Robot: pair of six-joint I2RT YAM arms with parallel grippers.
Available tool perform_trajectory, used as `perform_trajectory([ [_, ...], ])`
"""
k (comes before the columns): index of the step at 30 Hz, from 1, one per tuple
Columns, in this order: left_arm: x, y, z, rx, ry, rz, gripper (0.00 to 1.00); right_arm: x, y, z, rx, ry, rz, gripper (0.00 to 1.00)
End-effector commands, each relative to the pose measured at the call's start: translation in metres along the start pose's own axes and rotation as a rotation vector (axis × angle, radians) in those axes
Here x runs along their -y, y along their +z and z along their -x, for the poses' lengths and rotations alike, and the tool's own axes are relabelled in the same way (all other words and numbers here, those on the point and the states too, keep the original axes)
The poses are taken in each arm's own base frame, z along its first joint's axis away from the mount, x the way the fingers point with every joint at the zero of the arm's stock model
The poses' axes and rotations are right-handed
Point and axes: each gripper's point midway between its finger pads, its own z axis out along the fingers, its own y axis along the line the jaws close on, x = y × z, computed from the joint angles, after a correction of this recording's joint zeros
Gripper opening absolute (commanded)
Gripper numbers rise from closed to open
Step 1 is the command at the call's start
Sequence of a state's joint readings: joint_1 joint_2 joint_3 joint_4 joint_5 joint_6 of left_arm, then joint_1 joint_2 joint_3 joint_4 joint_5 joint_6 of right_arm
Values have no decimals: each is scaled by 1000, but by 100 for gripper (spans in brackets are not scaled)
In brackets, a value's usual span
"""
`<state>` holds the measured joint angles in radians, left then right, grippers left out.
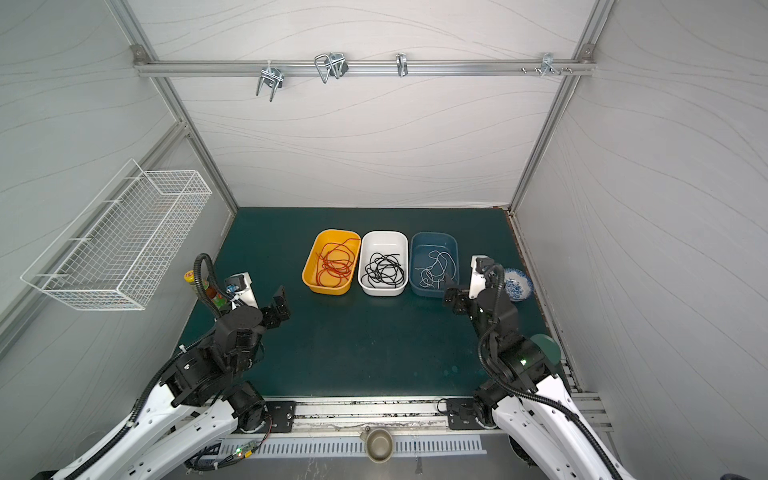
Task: Untangle the cables
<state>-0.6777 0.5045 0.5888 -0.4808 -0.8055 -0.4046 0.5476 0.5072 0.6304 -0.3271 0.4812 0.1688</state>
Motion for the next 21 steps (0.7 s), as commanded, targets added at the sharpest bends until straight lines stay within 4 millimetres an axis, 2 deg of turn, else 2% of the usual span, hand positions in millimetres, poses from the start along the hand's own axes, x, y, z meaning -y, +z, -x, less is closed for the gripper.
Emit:
perform_trajectory([
  [1,-7,10,27,141,-71,66,100,18,-2,10,87,29,-91,99],
  [7,-25,49,1,35,-138,160,100,26,6,-5,54,-13,-144,99],
  [16,-28,94,7,122,50,282,100,35,-4,-8,153,-2,-158,99],
  [18,-31,108,2,114,98,317,100,35,-6,-7,172,10,-155,99],
  [21,-39,120,3,109,74,377,100,35,-8,-8,176,16,-148,99],
])
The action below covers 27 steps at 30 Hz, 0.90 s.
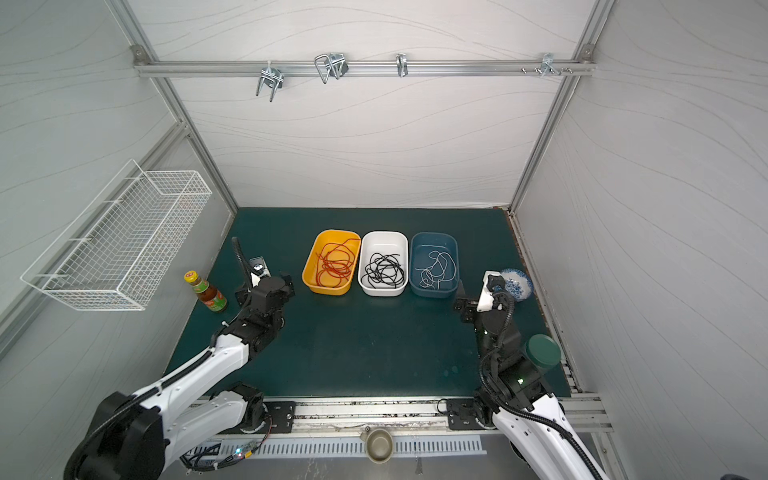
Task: Untangle the cables
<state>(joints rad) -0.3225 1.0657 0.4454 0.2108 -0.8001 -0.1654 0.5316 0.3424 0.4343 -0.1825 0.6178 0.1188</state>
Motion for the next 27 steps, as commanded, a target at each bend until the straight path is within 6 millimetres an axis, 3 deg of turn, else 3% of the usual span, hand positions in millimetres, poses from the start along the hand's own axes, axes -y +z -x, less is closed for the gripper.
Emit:
perform_trajectory([
  [1,-3,11,36,105,-76,47,100,3,-2,12,55,15,-13,99],
  [8,6,47,-12,10,30,8,100,-1,-3,13,51,24,14,99],
  [14,9,63,-10,47,56,1,100,-6,-4,13,51,38,46,99],
  [17,9,70,-7,62,-12,-5,99,-6,-4,15,59,44,48,99],
  [23,21,83,-20,26,-16,-105,100,-11,-4,14,55,54,76,99],
  [27,15,91,-24,-8,-77,-146,100,-11,-3,13,49,52,72,99],
])
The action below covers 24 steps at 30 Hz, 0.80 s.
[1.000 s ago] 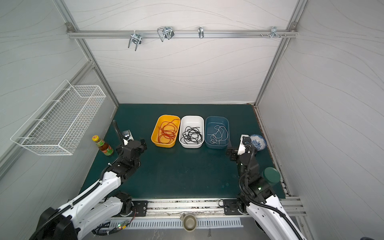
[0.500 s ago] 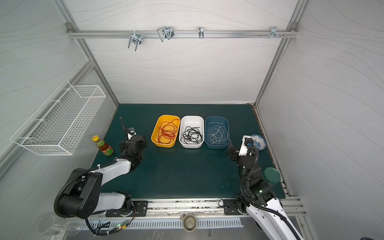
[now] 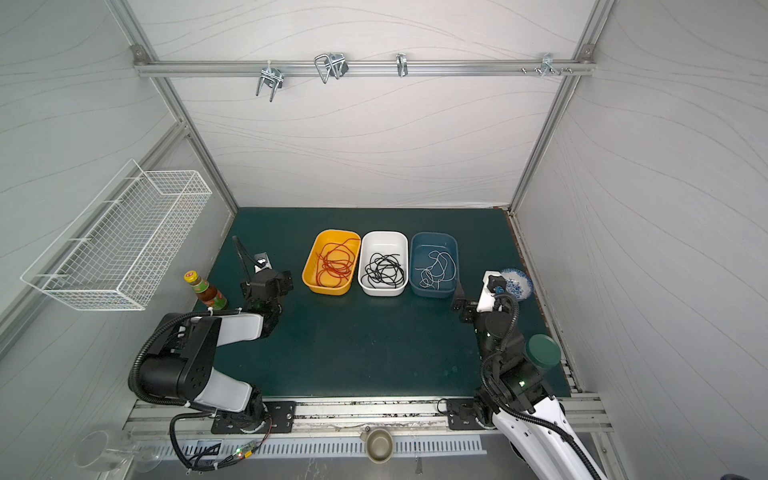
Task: Untangle the cables
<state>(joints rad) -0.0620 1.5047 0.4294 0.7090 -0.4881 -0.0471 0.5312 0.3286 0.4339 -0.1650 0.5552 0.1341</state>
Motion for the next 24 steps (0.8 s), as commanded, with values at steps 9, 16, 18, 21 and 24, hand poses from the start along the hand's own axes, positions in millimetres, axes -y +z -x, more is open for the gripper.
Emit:
perform_trajectory([
  [9,15,7,10,67,-61,-135,100,7,3,3,25,23,-47,99],
  [16,15,7,9,60,-62,-137,100,35,11,3,102,142,-224,99],
  [18,15,7,8,59,-63,-137,100,41,15,-1,91,141,-260,99],
  [21,15,7,8,59,-62,-137,100,52,24,-9,50,129,-325,99],
  [24,16,7,8,59,-61,-139,100,59,38,-23,-15,133,-353,99],
])
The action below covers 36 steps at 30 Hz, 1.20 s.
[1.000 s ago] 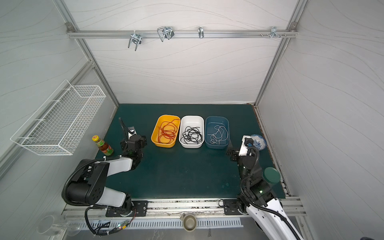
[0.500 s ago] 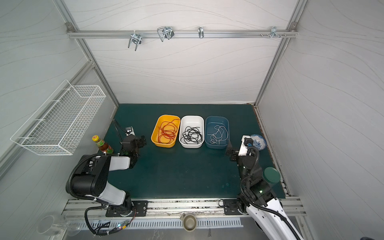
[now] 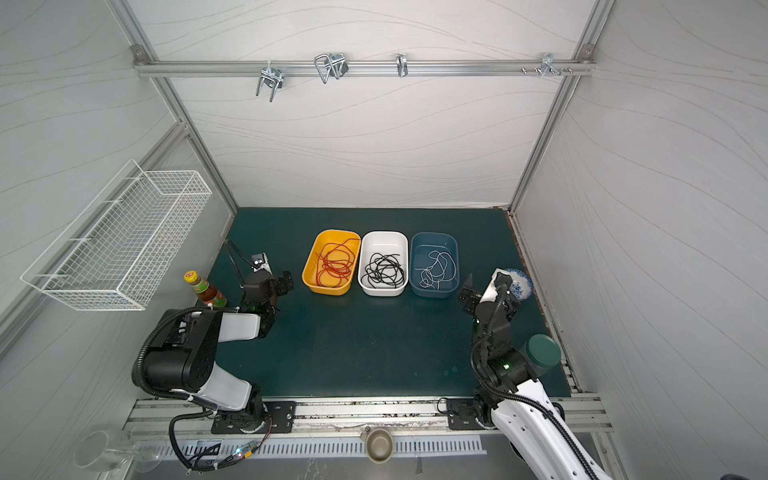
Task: Untangle the cables
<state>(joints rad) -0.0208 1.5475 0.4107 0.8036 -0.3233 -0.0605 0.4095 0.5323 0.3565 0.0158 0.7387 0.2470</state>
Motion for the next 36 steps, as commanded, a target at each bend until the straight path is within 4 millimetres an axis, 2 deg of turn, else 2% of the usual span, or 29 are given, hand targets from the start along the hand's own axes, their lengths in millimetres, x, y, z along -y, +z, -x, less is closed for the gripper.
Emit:
perform_trajectory([
  [1,2,1,12,50,-16,-11,100,5,12,6,-2,77,-39,99],
  [11,2,1,11,49,-16,-11,100,10,47,4,-47,68,-115,99],
  [16,2,1,12,50,-17,-10,100,-6,63,7,-56,4,-65,99],
  [18,2,1,12,50,-16,-11,100,-18,70,6,-68,-36,4,99],
  [21,2,1,12,50,-16,-11,100,-33,78,-1,-94,-88,79,99],
  [24,2,1,12,50,-16,-11,100,-34,84,-7,-101,-87,95,99],
  [29,1,1,12,50,-17,-10,100,-37,97,-31,-165,-125,129,99],
  [34,2,1,12,50,-16,-10,100,-54,107,-43,-185,-226,217,99],
  [36,2,1,12,50,-17,-11,100,-55,111,-47,-190,-220,211,99],
])
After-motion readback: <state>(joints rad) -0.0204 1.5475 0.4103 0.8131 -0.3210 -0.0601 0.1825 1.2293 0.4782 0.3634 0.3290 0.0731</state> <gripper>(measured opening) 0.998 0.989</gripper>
